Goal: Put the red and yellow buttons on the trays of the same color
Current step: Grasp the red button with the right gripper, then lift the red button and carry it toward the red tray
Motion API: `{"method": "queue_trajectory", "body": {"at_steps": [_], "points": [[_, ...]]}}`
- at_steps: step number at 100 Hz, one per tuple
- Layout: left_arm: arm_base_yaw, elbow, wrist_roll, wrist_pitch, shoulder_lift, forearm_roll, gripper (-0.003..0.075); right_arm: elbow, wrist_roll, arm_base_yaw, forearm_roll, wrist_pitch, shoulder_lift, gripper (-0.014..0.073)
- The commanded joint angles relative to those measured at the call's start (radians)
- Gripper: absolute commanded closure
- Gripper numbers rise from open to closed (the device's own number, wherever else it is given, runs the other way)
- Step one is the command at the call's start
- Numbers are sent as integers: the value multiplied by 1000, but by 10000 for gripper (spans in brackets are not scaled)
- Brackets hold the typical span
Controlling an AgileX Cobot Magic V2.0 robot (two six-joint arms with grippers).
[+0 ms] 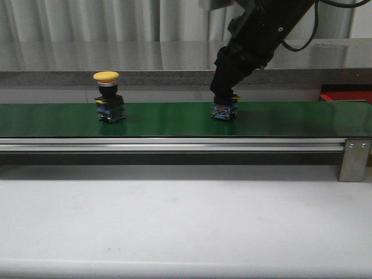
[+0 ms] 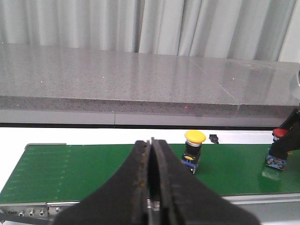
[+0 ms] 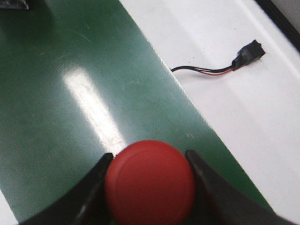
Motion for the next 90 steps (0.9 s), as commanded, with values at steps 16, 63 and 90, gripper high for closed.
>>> {"method": "queue_trajectory", "body": {"at_steps": [16, 63, 90], "points": [[-6, -26, -3, -71, 8, -14, 741, -32, -12, -75, 30, 11, -117, 647], [-6, -26, -3, -71, 8, -14, 741, -32, -12, -594, 56, -9, -330, 647], [-6, -26, -3, -71, 8, -14, 741, -32, -13, -819, 259, -94, -234, 647]]}}
